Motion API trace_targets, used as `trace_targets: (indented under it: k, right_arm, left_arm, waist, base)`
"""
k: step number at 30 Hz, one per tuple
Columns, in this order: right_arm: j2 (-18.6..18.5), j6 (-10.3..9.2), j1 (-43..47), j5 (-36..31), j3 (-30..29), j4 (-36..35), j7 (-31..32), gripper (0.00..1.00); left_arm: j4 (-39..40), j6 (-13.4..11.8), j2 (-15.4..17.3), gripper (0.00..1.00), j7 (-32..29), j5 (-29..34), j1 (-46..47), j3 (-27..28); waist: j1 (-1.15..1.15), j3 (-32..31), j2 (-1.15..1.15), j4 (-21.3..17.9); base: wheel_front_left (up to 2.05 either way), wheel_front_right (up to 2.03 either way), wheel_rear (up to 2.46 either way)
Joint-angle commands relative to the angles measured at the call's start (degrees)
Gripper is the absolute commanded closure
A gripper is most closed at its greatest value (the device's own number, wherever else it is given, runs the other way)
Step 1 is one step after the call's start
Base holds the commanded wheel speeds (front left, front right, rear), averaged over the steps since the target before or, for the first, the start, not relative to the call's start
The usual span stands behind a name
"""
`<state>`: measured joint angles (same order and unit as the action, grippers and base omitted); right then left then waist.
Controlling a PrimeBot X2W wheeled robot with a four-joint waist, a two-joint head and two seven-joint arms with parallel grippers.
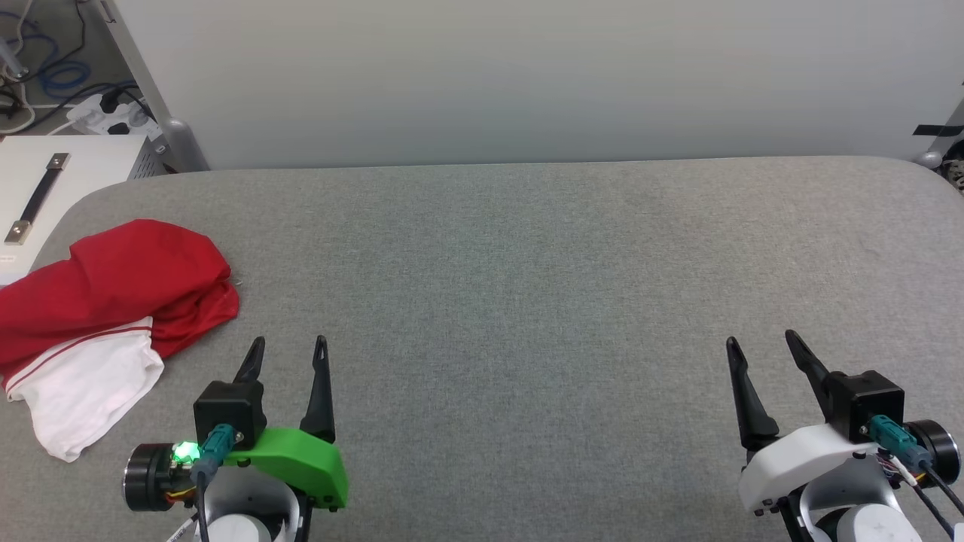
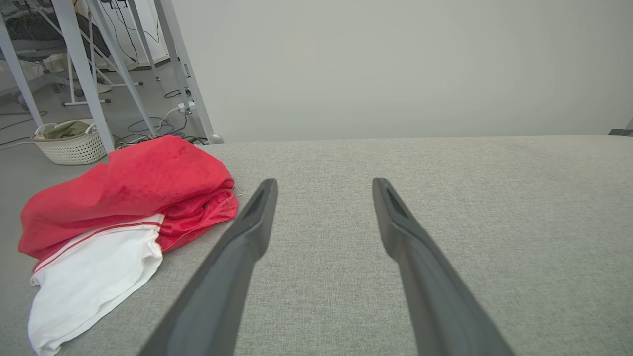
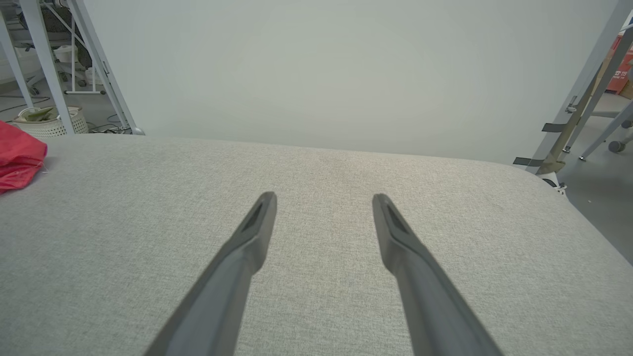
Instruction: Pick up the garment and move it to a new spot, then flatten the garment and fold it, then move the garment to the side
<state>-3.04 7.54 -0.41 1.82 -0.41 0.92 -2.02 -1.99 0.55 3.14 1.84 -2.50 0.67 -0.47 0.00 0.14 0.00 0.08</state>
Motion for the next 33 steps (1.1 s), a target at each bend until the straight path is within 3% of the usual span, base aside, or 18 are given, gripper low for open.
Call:
trace_targets:
  k: [1, 33]
  right_arm:
    - [0.0, -0.01, 0.3, 0.5, -0.2, 0.3, -0.6, 0.00]
    - [0.1, -0.02, 1.3, 2.6, 0.3, -0.2, -4.6, 0.00]
  left_arm:
    - [-0.4, 0.3, 0.0, 0.00, 0.6, -0.5, -0.3, -0.1]
    - [-1.9, 1.5, -0.1, 0.00, 4.7, -4.0, -1.5, -0.6]
  waist:
    - [0.00, 0.0, 0.00, 0.0]
    - [0.00, -0.3, 0.00, 0.9]
  base:
    - [0.00, 0.00, 0.00]
    - [0.00, 0.00, 0.00]
